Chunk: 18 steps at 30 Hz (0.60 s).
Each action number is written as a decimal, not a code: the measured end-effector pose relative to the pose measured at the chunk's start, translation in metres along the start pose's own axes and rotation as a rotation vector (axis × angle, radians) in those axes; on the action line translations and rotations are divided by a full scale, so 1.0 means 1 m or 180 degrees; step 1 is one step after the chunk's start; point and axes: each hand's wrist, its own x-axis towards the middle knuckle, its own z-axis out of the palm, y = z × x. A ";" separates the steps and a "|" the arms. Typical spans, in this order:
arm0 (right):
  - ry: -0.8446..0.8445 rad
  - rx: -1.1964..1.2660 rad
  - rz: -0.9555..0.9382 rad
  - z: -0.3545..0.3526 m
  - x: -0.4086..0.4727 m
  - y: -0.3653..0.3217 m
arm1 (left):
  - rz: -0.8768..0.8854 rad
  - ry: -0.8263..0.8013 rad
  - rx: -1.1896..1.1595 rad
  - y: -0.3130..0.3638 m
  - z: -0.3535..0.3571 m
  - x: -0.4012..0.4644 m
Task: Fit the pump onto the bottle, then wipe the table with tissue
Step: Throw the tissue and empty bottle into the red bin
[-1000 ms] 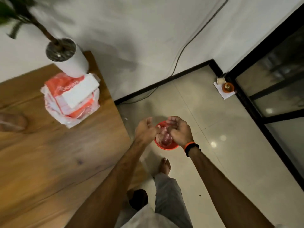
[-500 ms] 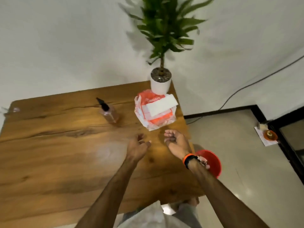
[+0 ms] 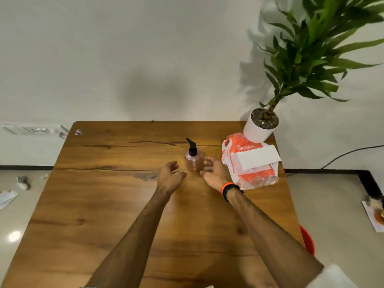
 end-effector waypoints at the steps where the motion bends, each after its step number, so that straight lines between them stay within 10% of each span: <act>1: -0.0023 -0.0070 -0.0055 0.003 0.005 -0.006 | 0.0016 -0.0023 -0.0018 0.004 -0.001 0.006; 18: 0.0150 0.0106 -0.0044 -0.031 0.033 0.003 | 0.0168 -0.0808 -0.0634 0.031 0.052 0.015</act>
